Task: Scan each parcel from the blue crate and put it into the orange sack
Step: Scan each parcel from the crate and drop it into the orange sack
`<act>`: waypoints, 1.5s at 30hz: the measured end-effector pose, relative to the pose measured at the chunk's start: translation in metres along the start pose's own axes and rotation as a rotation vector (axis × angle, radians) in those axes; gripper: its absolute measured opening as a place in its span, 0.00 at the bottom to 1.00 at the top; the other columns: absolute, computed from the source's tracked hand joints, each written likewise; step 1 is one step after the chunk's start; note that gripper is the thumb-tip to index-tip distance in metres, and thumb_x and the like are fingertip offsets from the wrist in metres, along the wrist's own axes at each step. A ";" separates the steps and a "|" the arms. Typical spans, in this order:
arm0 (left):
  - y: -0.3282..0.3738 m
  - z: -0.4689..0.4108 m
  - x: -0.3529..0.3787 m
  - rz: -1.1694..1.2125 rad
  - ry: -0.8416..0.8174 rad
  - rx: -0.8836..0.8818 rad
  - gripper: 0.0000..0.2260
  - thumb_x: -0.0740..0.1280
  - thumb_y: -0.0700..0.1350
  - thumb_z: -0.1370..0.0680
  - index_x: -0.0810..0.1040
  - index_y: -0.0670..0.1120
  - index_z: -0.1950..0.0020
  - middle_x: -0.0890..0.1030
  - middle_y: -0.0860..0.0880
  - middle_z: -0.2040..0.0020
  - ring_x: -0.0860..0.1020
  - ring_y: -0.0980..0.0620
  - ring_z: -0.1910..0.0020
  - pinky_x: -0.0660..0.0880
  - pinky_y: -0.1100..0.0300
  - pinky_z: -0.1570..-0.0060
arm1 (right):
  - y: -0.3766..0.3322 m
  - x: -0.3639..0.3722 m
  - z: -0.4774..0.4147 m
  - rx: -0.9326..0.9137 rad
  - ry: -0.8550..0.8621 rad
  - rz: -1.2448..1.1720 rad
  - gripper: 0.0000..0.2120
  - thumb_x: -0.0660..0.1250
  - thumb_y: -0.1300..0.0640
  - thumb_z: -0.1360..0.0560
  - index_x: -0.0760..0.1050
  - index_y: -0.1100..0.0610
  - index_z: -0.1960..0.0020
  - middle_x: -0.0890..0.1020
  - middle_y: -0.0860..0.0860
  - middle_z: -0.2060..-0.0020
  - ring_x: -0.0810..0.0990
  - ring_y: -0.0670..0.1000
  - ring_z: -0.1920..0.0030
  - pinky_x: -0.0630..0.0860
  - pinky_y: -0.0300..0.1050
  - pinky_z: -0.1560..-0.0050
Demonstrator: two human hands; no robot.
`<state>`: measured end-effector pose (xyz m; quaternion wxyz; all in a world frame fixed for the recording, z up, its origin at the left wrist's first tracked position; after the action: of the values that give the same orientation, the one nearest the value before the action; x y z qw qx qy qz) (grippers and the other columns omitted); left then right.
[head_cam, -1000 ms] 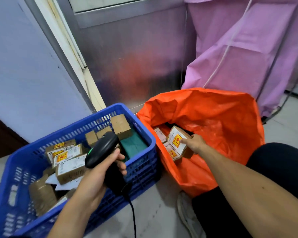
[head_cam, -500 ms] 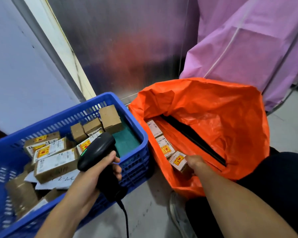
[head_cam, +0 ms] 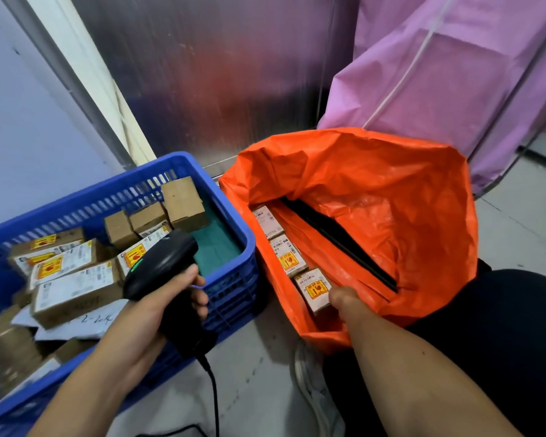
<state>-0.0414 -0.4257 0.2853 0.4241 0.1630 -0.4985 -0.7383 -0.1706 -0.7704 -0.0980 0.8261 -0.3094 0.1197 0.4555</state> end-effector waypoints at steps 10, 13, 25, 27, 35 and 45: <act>0.005 0.011 0.005 -0.053 -0.010 -0.011 0.29 0.86 0.65 0.48 0.87 0.48 0.56 0.83 0.44 0.59 0.82 0.47 0.62 0.77 0.50 0.49 | -0.006 -0.004 0.012 -0.050 -0.050 0.101 0.21 0.63 0.44 0.34 0.83 0.56 0.49 0.86 0.56 0.50 0.84 0.59 0.49 0.82 0.55 0.44; 0.005 0.013 0.006 -0.054 -0.009 -0.006 0.28 0.86 0.65 0.47 0.87 0.48 0.57 0.82 0.44 0.59 0.82 0.48 0.62 0.79 0.53 0.52 | -0.002 0.002 -0.002 -0.097 -0.151 -0.001 0.23 0.66 0.43 0.36 0.83 0.54 0.47 0.87 0.53 0.52 0.87 0.59 0.50 0.84 0.57 0.45; 0.009 0.016 0.011 -0.070 0.035 0.010 0.14 0.72 0.54 0.27 0.82 0.44 0.52 0.82 0.46 0.62 0.80 0.49 0.64 0.81 0.56 0.54 | -0.048 -0.033 0.151 -0.181 0.002 0.181 0.23 0.62 0.45 0.25 0.80 0.58 0.39 0.81 0.58 0.38 0.81 0.60 0.44 0.79 0.49 0.44; 0.010 0.015 0.011 -0.068 0.031 0.017 0.14 0.72 0.54 0.27 0.82 0.44 0.52 0.82 0.46 0.63 0.80 0.49 0.65 0.81 0.58 0.57 | -0.061 -0.028 0.157 -0.267 0.042 0.219 0.23 0.63 0.46 0.22 0.79 0.60 0.35 0.80 0.61 0.37 0.81 0.62 0.42 0.77 0.47 0.47; 0.023 0.013 0.000 -0.047 0.060 0.082 0.12 0.74 0.51 0.27 0.82 0.43 0.52 0.82 0.46 0.62 0.80 0.49 0.65 0.81 0.59 0.58 | -0.136 -0.018 0.228 -0.668 0.185 0.247 0.15 0.63 0.49 0.22 0.78 0.59 0.44 0.81 0.57 0.46 0.80 0.61 0.45 0.76 0.49 0.49; 0.056 0.032 -0.035 -0.111 0.180 0.231 0.03 0.71 0.41 0.20 0.82 0.42 0.51 0.83 0.47 0.65 0.79 0.51 0.68 0.79 0.58 0.59 | -0.191 0.000 0.323 -1.111 0.256 0.309 0.11 0.63 0.53 0.21 0.79 0.56 0.43 0.79 0.57 0.41 0.78 0.62 0.40 0.72 0.52 0.40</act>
<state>-0.0158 -0.3867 0.3424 0.4041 0.3035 -0.5304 -0.6806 -0.0403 -0.6455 0.2309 0.4434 -0.7273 0.0054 0.5239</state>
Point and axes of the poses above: each hand's wrist, its own z-axis away from the middle knuckle, its own x-axis out of the palm, y = z × x, the point moved 1 cm from there along -z, towards the middle knuckle
